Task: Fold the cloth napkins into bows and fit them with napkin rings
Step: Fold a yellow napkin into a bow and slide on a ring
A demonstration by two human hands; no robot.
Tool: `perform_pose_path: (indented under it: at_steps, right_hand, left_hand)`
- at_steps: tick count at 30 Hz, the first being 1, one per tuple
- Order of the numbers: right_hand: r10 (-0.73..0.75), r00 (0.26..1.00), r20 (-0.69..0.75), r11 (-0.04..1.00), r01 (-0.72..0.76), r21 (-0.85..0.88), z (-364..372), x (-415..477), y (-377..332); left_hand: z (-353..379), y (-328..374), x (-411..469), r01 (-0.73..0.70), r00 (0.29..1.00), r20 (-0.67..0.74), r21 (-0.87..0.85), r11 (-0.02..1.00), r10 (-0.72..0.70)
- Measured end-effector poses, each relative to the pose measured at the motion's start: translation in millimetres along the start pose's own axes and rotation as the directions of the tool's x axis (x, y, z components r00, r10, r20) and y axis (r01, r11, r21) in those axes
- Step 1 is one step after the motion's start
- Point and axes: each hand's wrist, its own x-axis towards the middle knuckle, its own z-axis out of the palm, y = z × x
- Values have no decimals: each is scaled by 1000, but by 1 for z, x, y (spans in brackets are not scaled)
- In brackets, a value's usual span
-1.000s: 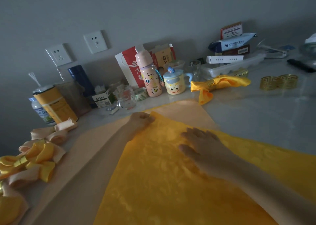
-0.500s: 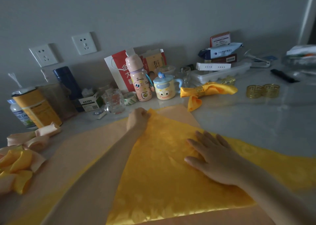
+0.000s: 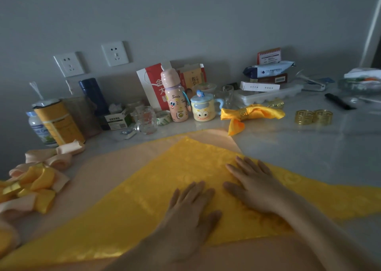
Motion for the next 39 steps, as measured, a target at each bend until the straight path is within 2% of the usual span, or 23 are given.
perform_pose_path:
  at_steps: [2, 4, 6, 8, 11, 16, 18, 20, 22, 23, 24, 26, 29, 32, 36, 39]
  right_hand:
    - [-14, 991, -131, 1000, 16, 18, -2, -6, -13]
    - [-113, 961, -251, 993, 119, 10, -2, -16, -36]
    - [-218, 945, -242, 972, 233, 35, 1, -35, -61]
    - [-232, 965, -124, 967, 243, 79, 12, -50, -72]
    - [-121, 993, -9, 993, 121, 2, 19, -53, -44]
    - [89, 995, 45, 995, -86, -49, 6, -76, 46]
    - [227, 974, 25, 970, -224, -91, -3, -92, 90]
    - [411, 911, -27, 892, -408, -197, -17, -106, 125]
    - [505, 845, -177, 786, -535, -309, -35, -118, 138]
    - [486, 831, -272, 780, -553, -295, -40, -120, 133]
    - [427, 821, -378, 828, -524, -202, -42, -121, 123]
    - [269, 814, -515, 950, -314, 0, -37, -121, 87]
    - [2, 895, -446, 1000, 7, 19, -17, -118, 12]
    - [-145, 923, -357, 975, 195, 107, 2, -103, -49]
    - [-131, 958, -255, 955, 191, 227, 16, -79, -96]
    - [-127, 983, -134, 985, 141, 103, 28, -70, -104]
  left_hand:
    - [7, -5, -2, 3, 1000, 0, 94, 996, -3]
    - [9, -10, -2, 32, 999, -40, 141, 989, -27]
    - [7, -11, -2, 33, 999, -39, 186, 982, -26]
    - [5, -11, -3, 18, 1000, -23, 224, 974, -13]
    - [6, -10, -1, 40, 998, -45, 174, 984, -32]
    - [12, -2, -4, 50, 999, -1, 133, 990, -51]
    - [10, 3, -5, 50, 998, 22, 127, 991, -53]
    - [7, 5, -3, 49, 998, 30, 123, 991, -53]
    - [5, 9, -4, 49, 998, 38, 142, 989, -55]
    - [4, 9, -3, 48, 997, 49, 150, 988, -56]
    - [3, 9, -3, 43, 997, 57, 170, 984, -54]
    - [1, 12, -5, 47, 999, 11, 228, 972, -51]
    - [0, 24, -14, 41, 994, -111, 240, 970, -15]
    - [-2, 41, -31, 109, 977, -203, 187, 976, -71]
    - [3, 29, -51, 207, 958, -229, 122, 971, -175]
    - [8, 6, -73, 183, 977, -130, 109, 977, -168]
